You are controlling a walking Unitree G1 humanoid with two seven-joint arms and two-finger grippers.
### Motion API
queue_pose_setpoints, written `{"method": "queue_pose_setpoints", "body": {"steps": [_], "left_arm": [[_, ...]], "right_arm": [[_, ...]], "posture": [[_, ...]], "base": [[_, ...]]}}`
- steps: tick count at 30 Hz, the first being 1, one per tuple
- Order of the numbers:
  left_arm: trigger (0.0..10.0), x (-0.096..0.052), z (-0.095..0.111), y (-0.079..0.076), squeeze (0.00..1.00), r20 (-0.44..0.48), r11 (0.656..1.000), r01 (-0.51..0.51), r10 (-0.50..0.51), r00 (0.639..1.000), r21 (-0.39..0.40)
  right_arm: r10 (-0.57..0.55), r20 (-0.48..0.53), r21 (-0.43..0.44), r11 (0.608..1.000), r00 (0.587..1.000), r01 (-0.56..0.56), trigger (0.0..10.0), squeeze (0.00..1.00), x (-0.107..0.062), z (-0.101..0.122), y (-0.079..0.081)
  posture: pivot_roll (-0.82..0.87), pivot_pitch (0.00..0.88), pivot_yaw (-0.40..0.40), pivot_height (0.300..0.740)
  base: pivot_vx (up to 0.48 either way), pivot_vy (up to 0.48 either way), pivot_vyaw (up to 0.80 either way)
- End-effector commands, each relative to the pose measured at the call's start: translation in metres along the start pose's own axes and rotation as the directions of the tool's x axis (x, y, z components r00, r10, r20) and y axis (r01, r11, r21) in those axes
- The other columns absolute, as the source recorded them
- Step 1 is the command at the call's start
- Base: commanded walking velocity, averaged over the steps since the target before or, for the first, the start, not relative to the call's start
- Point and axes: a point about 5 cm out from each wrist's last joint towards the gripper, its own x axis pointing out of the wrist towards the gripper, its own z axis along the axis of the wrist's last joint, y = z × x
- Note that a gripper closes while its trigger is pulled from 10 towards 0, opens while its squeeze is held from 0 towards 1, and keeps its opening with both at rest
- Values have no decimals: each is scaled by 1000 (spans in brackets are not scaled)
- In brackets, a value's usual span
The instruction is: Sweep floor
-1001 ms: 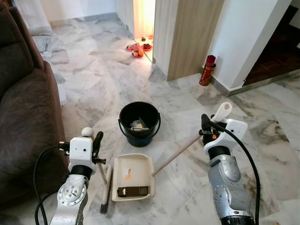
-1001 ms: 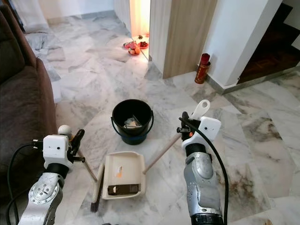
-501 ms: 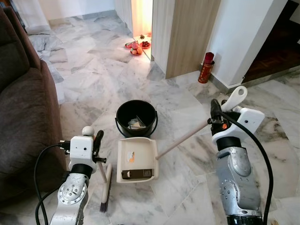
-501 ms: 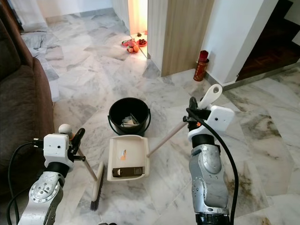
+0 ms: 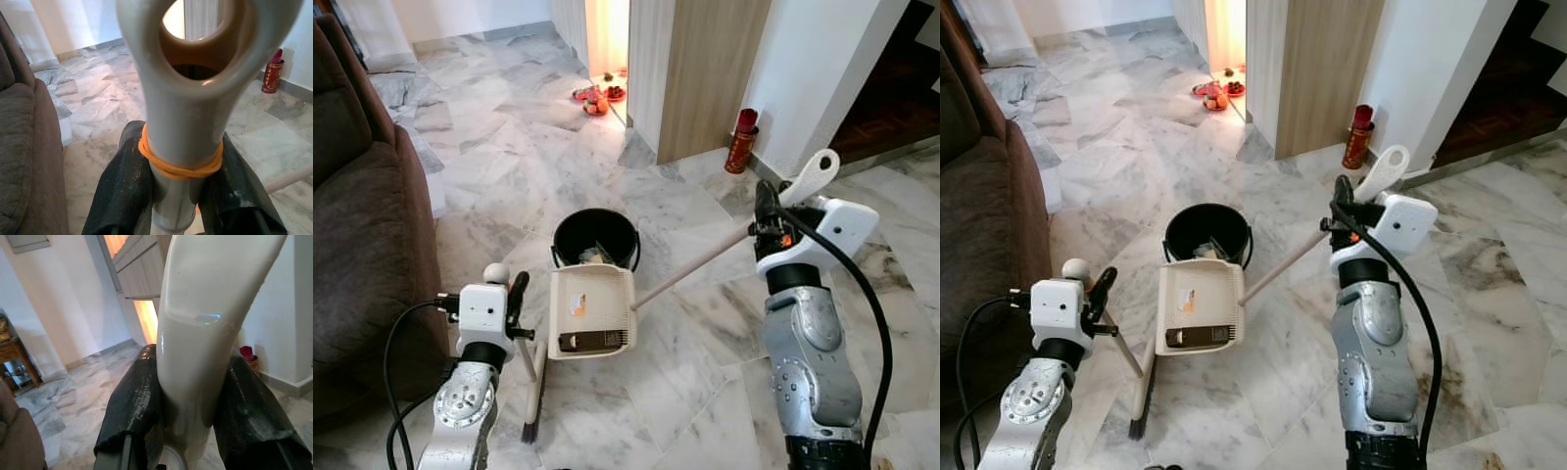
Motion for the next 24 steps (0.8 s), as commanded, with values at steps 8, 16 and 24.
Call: {"method": "queue_pose_setpoints", "body": {"steps": [8,16,24], "left_arm": [[10000,3,10,5,0,57,1000,-21,20,998,23],[10000,3,11,7,0,65,999,-35,34,997,27],[10000,3,11,8,0,70,998,-47,44,997,30]], "right_arm": [[40,131,47,998,991,-46,10000,0,5,30,17],[87,181,7,996,980,-89,10000,0,7,42,26],[84,187,8,996,979,-87,10000,0,8,43,26]], "posture": [[87,89,-4,740],[86,87,-4,740],[86,80,-4,740]], "base": [[0,0,0],[0,0,0],[207,0,0]]}}
